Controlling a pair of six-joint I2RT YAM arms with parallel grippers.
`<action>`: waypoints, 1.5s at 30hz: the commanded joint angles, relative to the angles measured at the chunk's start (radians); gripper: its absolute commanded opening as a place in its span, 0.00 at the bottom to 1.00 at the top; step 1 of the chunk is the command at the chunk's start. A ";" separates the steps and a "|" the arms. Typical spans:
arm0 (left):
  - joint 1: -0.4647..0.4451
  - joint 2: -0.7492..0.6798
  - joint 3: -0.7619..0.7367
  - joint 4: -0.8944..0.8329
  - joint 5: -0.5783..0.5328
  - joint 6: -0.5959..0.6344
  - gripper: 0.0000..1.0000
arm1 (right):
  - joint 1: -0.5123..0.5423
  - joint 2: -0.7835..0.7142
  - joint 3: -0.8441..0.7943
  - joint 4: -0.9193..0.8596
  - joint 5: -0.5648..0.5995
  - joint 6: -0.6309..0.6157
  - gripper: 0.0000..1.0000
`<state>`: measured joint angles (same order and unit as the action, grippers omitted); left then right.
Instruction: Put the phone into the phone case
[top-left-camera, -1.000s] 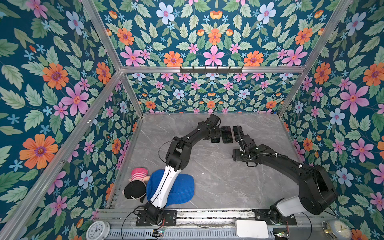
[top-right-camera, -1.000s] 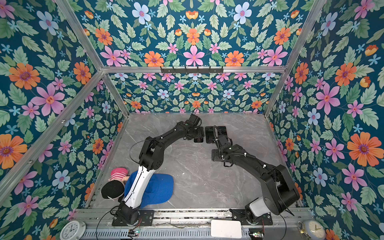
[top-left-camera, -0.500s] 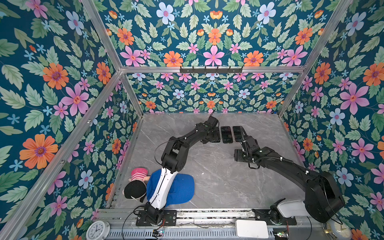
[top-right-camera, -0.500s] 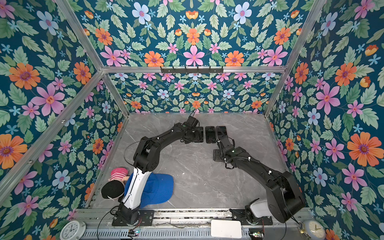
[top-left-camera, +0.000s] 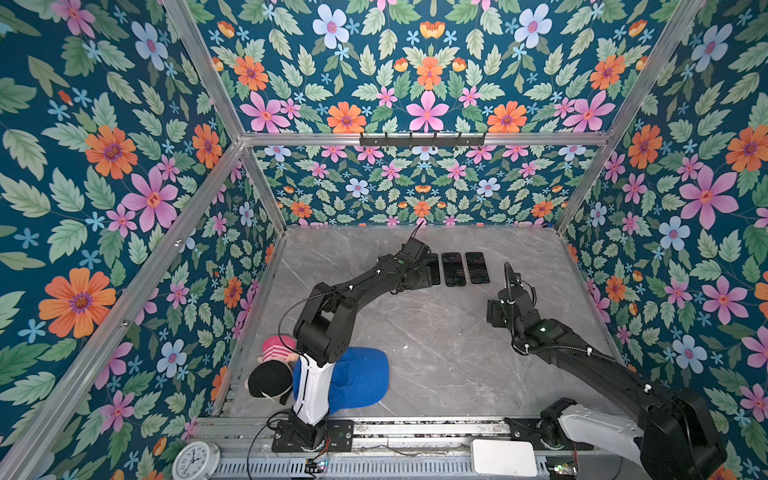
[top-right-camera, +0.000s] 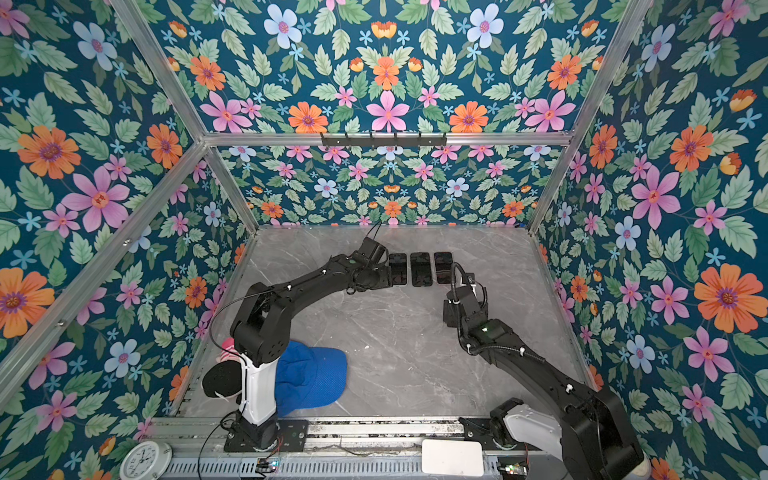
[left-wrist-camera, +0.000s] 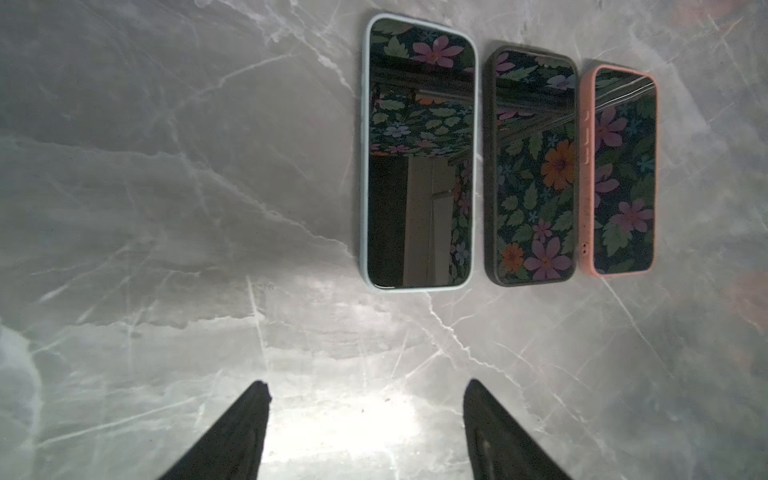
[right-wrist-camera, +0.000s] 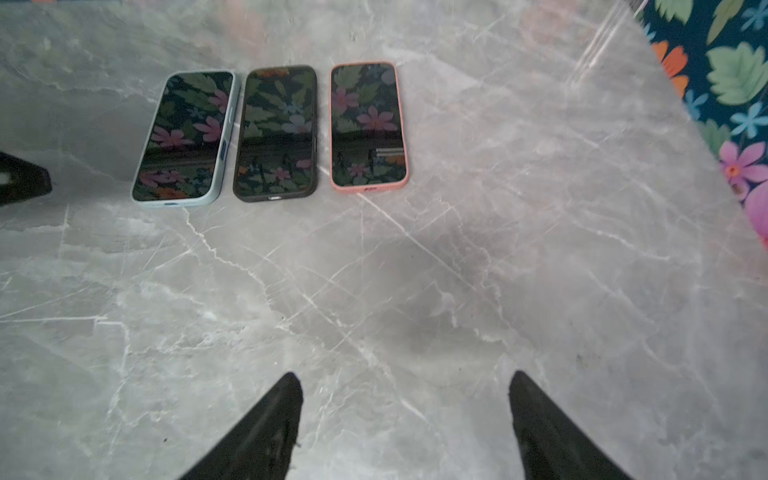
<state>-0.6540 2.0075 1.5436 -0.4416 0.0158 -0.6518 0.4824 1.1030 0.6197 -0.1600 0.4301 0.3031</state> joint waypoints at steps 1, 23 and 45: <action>-0.001 -0.037 -0.033 0.056 -0.051 0.039 0.75 | -0.001 -0.029 -0.070 0.203 0.122 -0.191 0.77; 0.056 -0.319 -0.444 0.279 -0.115 0.142 0.78 | -0.257 0.211 -0.289 0.898 -0.125 -0.410 0.94; 0.058 -0.604 -0.688 0.462 -0.444 0.253 0.83 | -0.500 0.339 -0.307 1.037 -0.390 -0.245 0.99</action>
<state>-0.5968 1.4326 0.8829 -0.0582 -0.3183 -0.4648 -0.0162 1.4406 0.3115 0.8597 0.0635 0.0475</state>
